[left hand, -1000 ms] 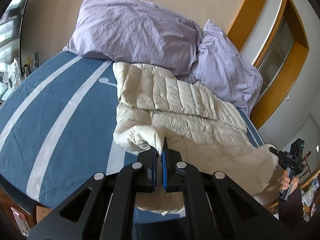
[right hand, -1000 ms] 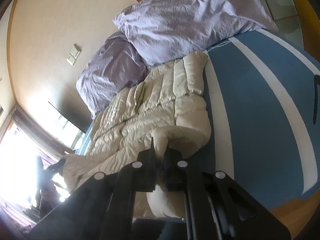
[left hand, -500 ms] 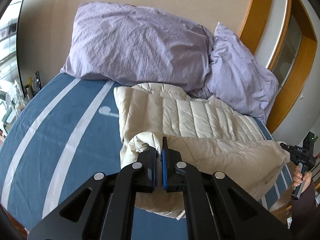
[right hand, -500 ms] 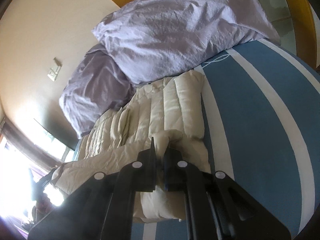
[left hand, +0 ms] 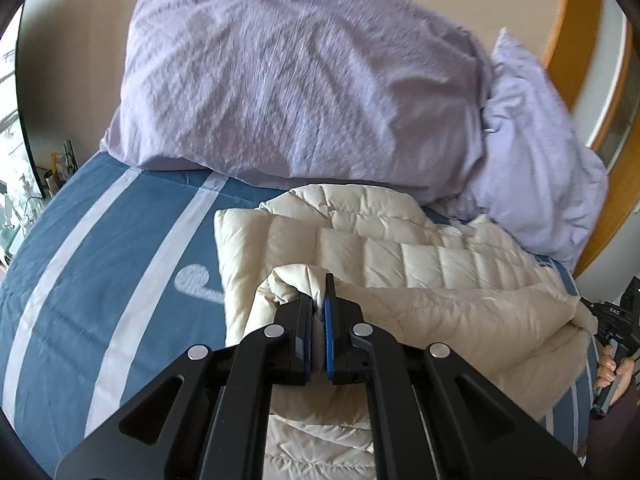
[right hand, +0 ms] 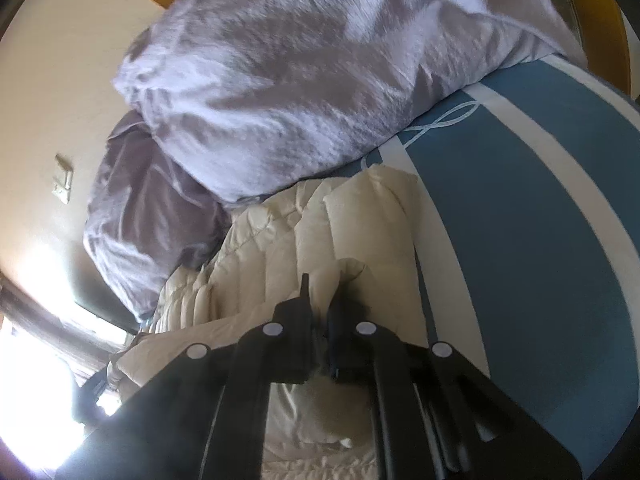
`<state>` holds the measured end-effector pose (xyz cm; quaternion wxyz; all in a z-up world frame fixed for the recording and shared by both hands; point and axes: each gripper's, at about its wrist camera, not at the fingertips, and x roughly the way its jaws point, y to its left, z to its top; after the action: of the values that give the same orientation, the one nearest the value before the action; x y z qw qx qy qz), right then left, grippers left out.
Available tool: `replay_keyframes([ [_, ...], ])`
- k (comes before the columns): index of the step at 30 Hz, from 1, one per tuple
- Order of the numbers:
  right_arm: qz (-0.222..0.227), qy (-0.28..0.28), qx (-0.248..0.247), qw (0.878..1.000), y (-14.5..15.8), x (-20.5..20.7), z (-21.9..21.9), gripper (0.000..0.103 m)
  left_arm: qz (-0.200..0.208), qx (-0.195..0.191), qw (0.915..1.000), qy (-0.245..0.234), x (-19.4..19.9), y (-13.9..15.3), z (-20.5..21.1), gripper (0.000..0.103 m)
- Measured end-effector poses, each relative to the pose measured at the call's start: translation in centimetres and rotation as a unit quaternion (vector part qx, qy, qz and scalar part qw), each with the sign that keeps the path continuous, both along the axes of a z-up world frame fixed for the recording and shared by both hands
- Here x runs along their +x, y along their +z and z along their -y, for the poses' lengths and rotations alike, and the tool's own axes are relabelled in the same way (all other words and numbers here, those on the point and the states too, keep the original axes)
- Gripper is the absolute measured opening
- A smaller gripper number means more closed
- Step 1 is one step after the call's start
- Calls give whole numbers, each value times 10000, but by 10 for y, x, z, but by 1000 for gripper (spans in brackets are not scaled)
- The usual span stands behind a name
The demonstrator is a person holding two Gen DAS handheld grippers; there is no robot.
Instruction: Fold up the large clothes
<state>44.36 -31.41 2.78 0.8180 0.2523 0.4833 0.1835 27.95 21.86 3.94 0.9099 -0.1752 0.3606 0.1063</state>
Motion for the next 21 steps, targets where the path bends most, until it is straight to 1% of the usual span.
replay_keyframes([
  [5,-187,-186,205,9994,-14,32,-5,9,-169,-131,9997,115,33,-15,-11,4],
  [6,-208,-219,221,9993,-16,38,-6,9,-184,-212,9995,148,38,-17,-14,5],
  [8,-216,-239,196,9993,-18,46,-11,11,-199,-338,9990,221,46,-20,-19,5],
  [11,-211,-244,127,9994,-17,53,-17,15,-228,-523,9978,323,57,-22,-28,9],
  [12,-208,-230,126,9994,-15,54,-18,22,-234,-562,9976,340,59,-22,-28,11],
  [13,-194,-217,137,9995,-13,54,-18,31,-238,-631,9971,362,60,-21,-30,12],
  [14,-131,-201,135,9996,-9,53,-18,35,-238,-681,9967,378,60,-20,-31,15],
  [16,112,-250,-67,9996,5,46,-17,56,-210,-810,9957,400,58,-16,-35,23],
  [17,230,-309,-192,9991,11,43,-15,60,-194,-835,9955,414,56,-13,-36,34],
  [18,391,-377,-337,9980,20,38,-12,63,-174,-847,9953,431,52,-8,-37,51],
  [20,545,-405,-456,9966,33,27,-4,63,-70,-679,9958,610,40,3,-39,71],
  [21,585,-392,-486,9963,37,22,-1,63,-18,-586,9960,667,35,8,-39,72],
])
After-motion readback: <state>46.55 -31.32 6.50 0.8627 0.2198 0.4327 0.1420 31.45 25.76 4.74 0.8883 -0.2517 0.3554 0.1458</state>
